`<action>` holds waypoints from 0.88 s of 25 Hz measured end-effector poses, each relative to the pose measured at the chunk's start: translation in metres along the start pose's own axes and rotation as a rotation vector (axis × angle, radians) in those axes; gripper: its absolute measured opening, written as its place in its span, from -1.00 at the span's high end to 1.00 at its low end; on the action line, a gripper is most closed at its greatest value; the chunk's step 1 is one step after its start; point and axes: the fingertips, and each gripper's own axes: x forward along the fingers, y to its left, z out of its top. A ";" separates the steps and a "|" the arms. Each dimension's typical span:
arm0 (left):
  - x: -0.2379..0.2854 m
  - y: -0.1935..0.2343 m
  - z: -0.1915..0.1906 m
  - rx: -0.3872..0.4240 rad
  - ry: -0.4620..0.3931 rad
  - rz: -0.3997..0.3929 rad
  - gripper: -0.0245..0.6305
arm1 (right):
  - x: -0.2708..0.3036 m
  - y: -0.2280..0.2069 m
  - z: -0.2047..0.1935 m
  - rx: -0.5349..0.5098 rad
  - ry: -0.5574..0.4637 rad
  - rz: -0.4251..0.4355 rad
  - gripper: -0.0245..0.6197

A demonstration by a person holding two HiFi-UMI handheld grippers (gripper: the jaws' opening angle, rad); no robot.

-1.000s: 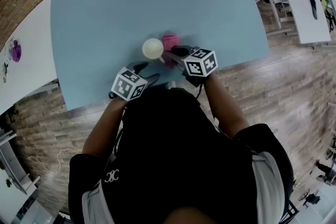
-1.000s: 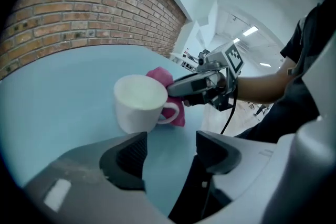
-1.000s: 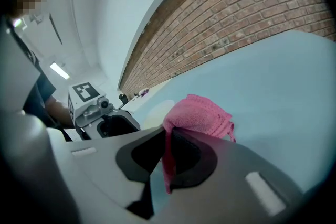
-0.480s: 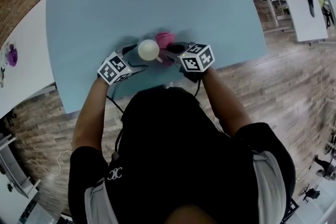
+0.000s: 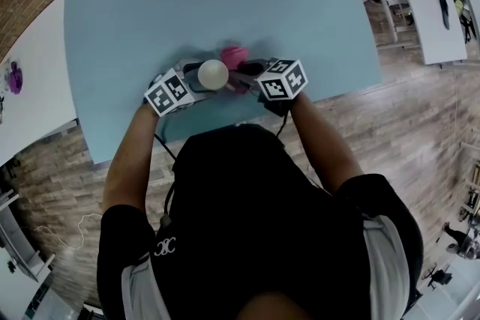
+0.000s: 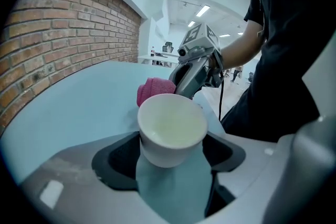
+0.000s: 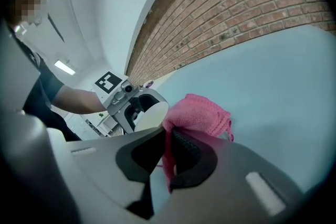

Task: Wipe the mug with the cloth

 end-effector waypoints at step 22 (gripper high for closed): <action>0.000 0.002 -0.002 -0.054 0.014 0.077 -0.25 | -0.007 0.011 -0.014 0.275 -0.037 0.157 0.81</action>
